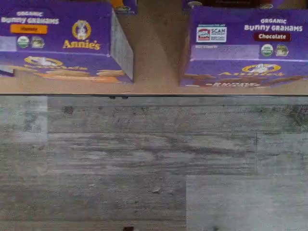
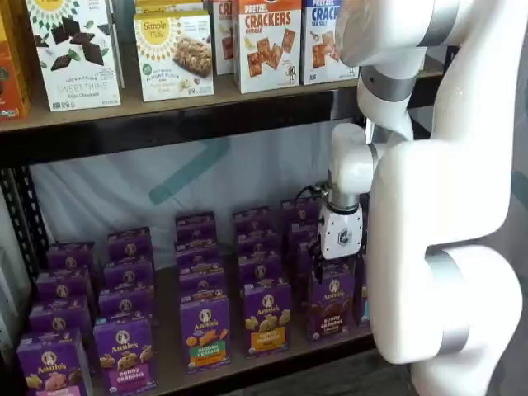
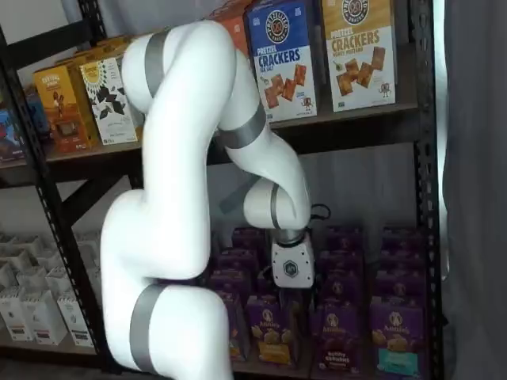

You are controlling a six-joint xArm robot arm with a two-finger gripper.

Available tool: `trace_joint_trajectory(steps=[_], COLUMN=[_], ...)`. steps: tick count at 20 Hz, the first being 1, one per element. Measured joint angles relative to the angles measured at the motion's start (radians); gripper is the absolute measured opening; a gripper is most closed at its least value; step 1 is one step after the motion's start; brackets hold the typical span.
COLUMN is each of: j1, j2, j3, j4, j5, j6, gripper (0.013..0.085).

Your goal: Pick up the purple box with a brown patch in the center, on the bottom shelf, the fifth box from the left

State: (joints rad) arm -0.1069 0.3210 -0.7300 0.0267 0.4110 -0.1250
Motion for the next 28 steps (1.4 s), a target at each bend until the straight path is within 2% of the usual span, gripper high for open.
trace_joint_trajectory(steps=[9, 13, 17, 28], j1=[-0.034, -0.044, -0.054, -0.089], j2=[0.111, 0.185, 0.241, 0.367], j3=[-0.076, -0.143, -0.207, -0.382], j4=[0.032, 0.042, 0.038, 0.073], j5=[-0.041, -0.054, -0.053, -0.012], j6=[-0.065, -0.085, -0.09, -0.158], gripper=[0.085, 0.085, 0.085, 0.085])
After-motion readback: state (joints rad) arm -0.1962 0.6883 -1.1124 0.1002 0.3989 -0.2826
